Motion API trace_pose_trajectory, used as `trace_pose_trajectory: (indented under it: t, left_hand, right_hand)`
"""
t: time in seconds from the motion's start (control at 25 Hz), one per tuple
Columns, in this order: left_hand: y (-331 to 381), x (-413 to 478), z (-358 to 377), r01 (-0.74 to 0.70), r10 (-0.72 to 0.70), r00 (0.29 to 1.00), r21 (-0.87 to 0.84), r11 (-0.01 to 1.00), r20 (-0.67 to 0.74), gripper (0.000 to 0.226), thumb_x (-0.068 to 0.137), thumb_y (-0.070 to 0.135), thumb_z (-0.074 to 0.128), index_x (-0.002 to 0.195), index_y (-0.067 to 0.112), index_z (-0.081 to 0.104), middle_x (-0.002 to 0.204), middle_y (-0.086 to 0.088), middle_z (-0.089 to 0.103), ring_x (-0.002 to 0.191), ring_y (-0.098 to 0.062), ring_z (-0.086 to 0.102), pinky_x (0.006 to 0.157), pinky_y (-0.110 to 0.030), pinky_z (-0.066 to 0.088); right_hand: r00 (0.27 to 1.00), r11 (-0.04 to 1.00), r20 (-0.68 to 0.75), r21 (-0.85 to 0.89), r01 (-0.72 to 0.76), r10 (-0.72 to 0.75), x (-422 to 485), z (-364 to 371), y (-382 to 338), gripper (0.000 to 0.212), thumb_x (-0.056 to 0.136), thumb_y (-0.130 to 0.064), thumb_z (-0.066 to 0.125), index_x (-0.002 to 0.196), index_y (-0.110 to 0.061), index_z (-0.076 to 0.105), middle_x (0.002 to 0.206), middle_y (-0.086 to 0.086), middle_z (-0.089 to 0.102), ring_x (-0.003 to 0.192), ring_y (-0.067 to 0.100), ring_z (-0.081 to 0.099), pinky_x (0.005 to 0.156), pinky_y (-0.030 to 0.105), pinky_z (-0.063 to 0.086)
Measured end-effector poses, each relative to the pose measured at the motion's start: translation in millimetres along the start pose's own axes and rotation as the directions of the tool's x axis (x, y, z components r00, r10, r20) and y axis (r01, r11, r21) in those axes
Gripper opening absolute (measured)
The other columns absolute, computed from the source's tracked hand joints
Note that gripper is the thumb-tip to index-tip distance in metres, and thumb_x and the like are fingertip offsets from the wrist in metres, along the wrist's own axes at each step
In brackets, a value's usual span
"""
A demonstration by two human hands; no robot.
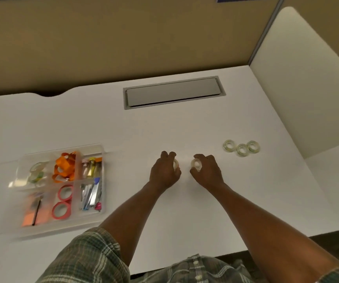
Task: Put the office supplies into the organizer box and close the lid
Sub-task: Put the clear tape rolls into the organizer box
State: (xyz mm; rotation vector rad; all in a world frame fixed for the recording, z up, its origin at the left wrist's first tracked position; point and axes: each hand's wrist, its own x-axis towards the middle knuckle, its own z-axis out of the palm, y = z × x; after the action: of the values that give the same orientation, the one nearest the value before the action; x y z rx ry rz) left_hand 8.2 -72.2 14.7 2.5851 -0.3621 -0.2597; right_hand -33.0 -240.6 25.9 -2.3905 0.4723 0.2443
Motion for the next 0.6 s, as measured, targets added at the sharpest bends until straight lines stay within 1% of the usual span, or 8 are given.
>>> trace_pose_trajectory:
  t: [0.08,0.16,0.28,0.4,0.48,0.56,0.6]
  left_hand:
    - [-28,-8,-23,0.035,-0.037,0.997,-0.021,0.999,-0.065,0.043,0.083,0.029,0.062,0.124,0.017,0.052,0.113,-0.008,0.050,0.092,-0.030,0.059,0.073,-0.036,0.050]
    - [-59,-20,-49,0.071,-0.077,0.986,-0.047,0.996,-0.149,0.043,0.082,0.027,0.065,0.123,0.016,0.055,0.111,-0.008,0.052,0.091,-0.029,0.060,0.073,-0.035,0.051]
    - [-104,-41,-89,0.137,-0.168,0.945,-0.126,0.982,-0.282,0.045,0.081,0.025,0.069,0.123,0.014,0.057,0.112,-0.007,0.056,0.094,-0.025,0.061,0.076,-0.031,0.050]
    - [-156,-64,-133,0.200,-0.267,0.870,-0.198,0.960,-0.414,0.045,0.080,0.023,0.071,0.122,0.012,0.059,0.113,-0.009,0.059,0.103,-0.027,0.059,0.081,-0.034,0.050]
    - [-191,-80,-161,0.242,-0.331,0.815,-0.239,0.940,-0.476,0.042,0.081,0.023,0.071,0.120,0.011,0.060,0.113,-0.011,0.058,0.105,-0.030,0.059,0.083,-0.037,0.050]
    - [-226,-97,-185,0.323,-0.430,0.756,-0.291,0.901,-0.494,0.041,0.081,0.023,0.071,0.119,0.012,0.060,0.114,-0.012,0.056,0.101,-0.032,0.060,0.082,-0.038,0.050]
    - [-241,-105,-193,0.371,-0.485,0.725,-0.316,0.873,-0.490,0.041,0.082,0.024,0.070,0.120,0.012,0.059,0.115,-0.013,0.056,0.101,-0.032,0.060,0.082,-0.037,0.049]
  right_hand:
    - [0.999,0.999,0.019,0.014,0.031,-0.031,1,20,-32,0.049,0.082,-0.028,0.069,0.129,-0.023,0.056,0.118,0.009,0.054,0.098,0.029,0.064,0.078,0.024,0.041]
    - [0.996,0.996,0.042,0.042,0.075,-0.077,2,42,-72,0.048,0.084,-0.031,0.069,0.129,-0.020,0.056,0.116,0.010,0.059,0.102,0.027,0.063,0.079,0.024,0.041]
    - [0.985,0.980,0.069,0.129,0.149,-0.159,4,74,-138,0.047,0.084,-0.034,0.071,0.125,-0.015,0.059,0.113,0.006,0.067,0.104,0.023,0.063,0.081,0.025,0.042]
    - [0.963,0.950,0.105,0.223,0.219,-0.246,-3,111,-207,0.041,0.083,-0.035,0.073,0.119,-0.018,0.061,0.110,-0.001,0.069,0.098,0.017,0.065,0.078,0.021,0.040]
    - [0.948,0.932,0.135,0.267,0.246,-0.289,-11,136,-246,0.041,0.083,-0.034,0.073,0.119,-0.020,0.061,0.110,-0.002,0.070,0.098,0.015,0.064,0.079,0.022,0.041]
    - [0.926,0.918,0.180,0.287,0.273,-0.331,-22,163,-281,0.042,0.084,-0.034,0.071,0.123,-0.020,0.061,0.112,0.000,0.069,0.098,0.014,0.063,0.083,0.026,0.047]
    - [0.917,0.915,0.209,0.298,0.273,-0.341,-27,174,-296,0.042,0.085,-0.034,0.070,0.124,-0.020,0.060,0.114,0.001,0.069,0.099,0.016,0.064,0.087,0.031,0.051]
